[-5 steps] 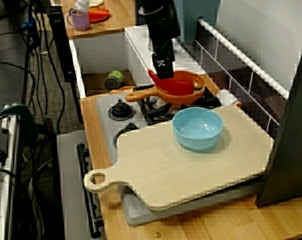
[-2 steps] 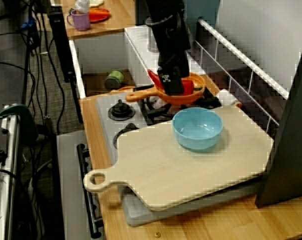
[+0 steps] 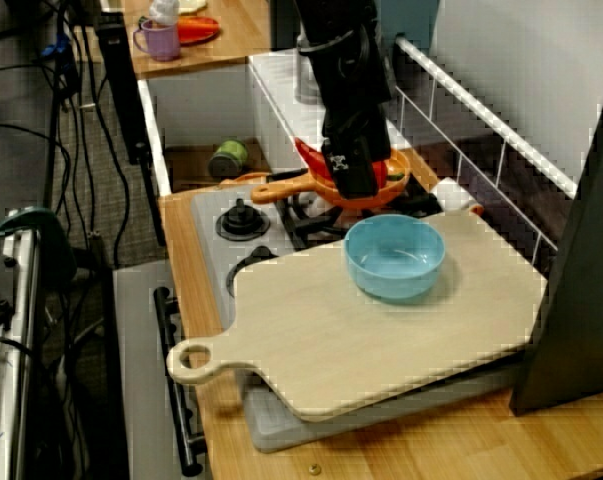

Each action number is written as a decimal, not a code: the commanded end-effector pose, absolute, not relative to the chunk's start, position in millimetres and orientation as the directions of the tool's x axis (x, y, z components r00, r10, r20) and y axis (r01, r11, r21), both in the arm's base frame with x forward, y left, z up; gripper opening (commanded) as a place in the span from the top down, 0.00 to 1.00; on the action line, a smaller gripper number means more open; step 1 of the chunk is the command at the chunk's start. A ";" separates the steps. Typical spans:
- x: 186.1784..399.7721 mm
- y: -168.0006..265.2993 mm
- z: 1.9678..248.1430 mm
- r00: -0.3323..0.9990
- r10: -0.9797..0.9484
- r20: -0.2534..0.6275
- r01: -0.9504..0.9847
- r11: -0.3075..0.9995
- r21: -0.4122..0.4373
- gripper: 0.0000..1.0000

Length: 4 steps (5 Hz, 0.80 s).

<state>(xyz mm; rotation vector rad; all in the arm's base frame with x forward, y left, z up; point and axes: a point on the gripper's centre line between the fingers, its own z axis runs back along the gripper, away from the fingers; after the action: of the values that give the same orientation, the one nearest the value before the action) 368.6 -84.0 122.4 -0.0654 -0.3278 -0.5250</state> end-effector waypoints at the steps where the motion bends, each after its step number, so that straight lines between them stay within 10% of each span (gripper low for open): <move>1: 376.2 -89.8 140.7 0.833 -0.393 0.389 0.406 0.912 0.050 0.00; 4: 385.0 -98.1 130.6 0.851 -0.381 0.362 0.385 0.921 0.066 0.00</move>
<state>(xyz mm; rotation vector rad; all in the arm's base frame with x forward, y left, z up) 379.6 -97.8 111.9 -0.0087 -0.3243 -0.3935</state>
